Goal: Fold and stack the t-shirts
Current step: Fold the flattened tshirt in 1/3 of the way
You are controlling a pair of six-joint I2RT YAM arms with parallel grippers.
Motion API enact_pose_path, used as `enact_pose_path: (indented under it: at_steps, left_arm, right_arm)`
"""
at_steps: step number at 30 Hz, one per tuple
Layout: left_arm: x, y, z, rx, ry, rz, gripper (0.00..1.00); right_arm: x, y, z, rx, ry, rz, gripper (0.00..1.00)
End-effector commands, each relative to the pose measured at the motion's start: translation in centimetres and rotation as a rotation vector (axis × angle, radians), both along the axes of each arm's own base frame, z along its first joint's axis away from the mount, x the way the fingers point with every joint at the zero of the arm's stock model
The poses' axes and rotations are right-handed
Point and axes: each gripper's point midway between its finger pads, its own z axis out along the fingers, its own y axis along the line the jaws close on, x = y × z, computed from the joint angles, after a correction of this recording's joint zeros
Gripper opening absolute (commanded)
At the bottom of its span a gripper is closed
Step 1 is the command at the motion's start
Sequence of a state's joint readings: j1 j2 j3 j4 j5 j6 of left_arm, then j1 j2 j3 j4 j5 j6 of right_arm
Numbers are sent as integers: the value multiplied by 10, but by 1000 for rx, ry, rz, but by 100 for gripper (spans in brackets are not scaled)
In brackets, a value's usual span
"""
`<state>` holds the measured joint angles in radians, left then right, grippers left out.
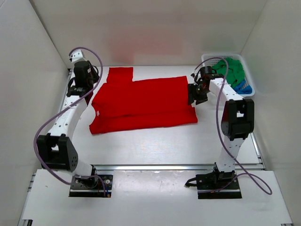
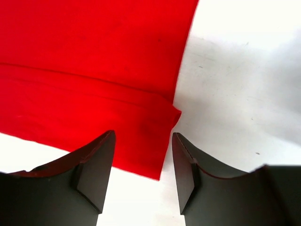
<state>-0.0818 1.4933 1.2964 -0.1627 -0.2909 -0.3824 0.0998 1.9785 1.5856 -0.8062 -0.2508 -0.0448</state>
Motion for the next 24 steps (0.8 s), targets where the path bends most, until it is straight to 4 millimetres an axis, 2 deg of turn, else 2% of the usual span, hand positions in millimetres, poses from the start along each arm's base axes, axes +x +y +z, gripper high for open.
enact_pose_path:
  at_steps: [1, 3, 5, 6, 7, 9, 10, 13, 15, 16, 19, 21, 24]
  left_arm:
    - [-42, -9, -17, -33, 93, -31, 40]
    - [-65, -26, -47, -29, 182, -69, 33]
    - [-96, -39, -92, -54, 290, -103, 29]
    - [-105, -46, -105, -60, 321, -118, 27]
    - [-119, -47, -128, -67, 376, -120, 27]
    - [-132, -57, -157, -47, 452, -135, 24]
    - [-137, -58, -169, -27, 490, -138, 23]
    - [-134, -60, -190, 33, 559, -122, 17]
    - [-125, -61, -191, 42, 542, -108, 13]
    - [-122, -64, -192, 34, 532, -108, 11]
    - [-116, -66, -200, 61, 524, -87, 0]
    - [-114, -66, -206, 90, 537, -78, 0]
    - [-122, -73, -224, 119, 615, -109, 0]
  right_arm:
    - [4, 12, 47, 0, -146, 13, 49]
    - [-8, 27, 42, 21, -136, 39, 49]
    - [-13, 45, 42, 46, -152, 73, 49]
    - [-17, 56, 43, 55, -153, 94, 48]
    - [-20, 66, 39, 76, -141, 84, 47]
    - [-27, 81, 34, 92, -131, 97, 35]
    - [-26, 87, 34, 111, -137, 97, 33]
    - [-34, 110, 30, 159, -133, 117, 18]
    - [-38, 117, 21, 175, -119, 103, 16]
    - [-33, 123, 24, 192, -145, 105, 16]
    - [-38, 126, -1, 195, -122, 81, 15]
    - [-37, 122, -9, 196, -127, 50, 14]
    - [-46, 117, -26, 179, -92, 38, 16]
